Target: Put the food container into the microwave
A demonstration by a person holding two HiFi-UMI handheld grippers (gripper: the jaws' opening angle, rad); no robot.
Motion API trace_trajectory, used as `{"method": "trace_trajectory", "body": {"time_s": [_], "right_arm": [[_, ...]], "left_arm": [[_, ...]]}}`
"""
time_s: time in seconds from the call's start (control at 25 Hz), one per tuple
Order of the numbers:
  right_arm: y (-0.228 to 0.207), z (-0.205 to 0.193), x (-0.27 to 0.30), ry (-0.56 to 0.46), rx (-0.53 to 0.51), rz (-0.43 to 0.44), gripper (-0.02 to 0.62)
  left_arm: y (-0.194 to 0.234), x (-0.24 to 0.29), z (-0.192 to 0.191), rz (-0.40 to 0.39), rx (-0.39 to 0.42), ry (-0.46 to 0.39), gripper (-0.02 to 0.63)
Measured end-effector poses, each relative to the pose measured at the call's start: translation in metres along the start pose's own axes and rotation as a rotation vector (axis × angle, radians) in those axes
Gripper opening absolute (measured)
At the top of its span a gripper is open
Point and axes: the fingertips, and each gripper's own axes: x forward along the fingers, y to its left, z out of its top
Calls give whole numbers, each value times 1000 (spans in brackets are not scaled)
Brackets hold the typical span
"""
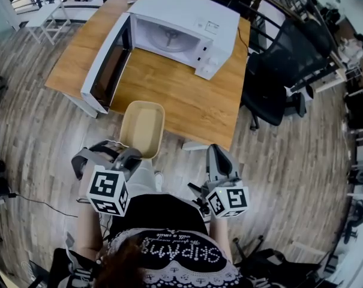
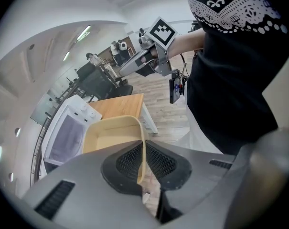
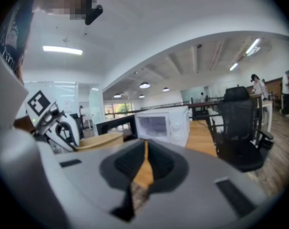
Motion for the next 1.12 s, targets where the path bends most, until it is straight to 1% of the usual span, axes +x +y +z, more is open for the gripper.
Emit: {"method": "trace_trajectory", "body": {"time_s": [0.16,0.36,0.72,0.84,1.0,1.12], "right_arm": [[-11,8,30,20,1,-21,40],[-21,25,73,23,-1,-34,40],[-21,44,142,23,6,-43,40],[-18,46,160,20,13,-48,40],[-18,51,175,7,19,-62,40],[-21,54,180,1,18,-74,40]], "left_arm": [[31,11,-8,-23,12,-16,46],[77,18,-18,-29,36,-36,46],[145,25,-43,-33,54,-71,46],[160,29,-48,-42,78,-84,46],[166,40,-49,-81,121,-102,46],[170,44,-47,-94,131,-121,46]]}}
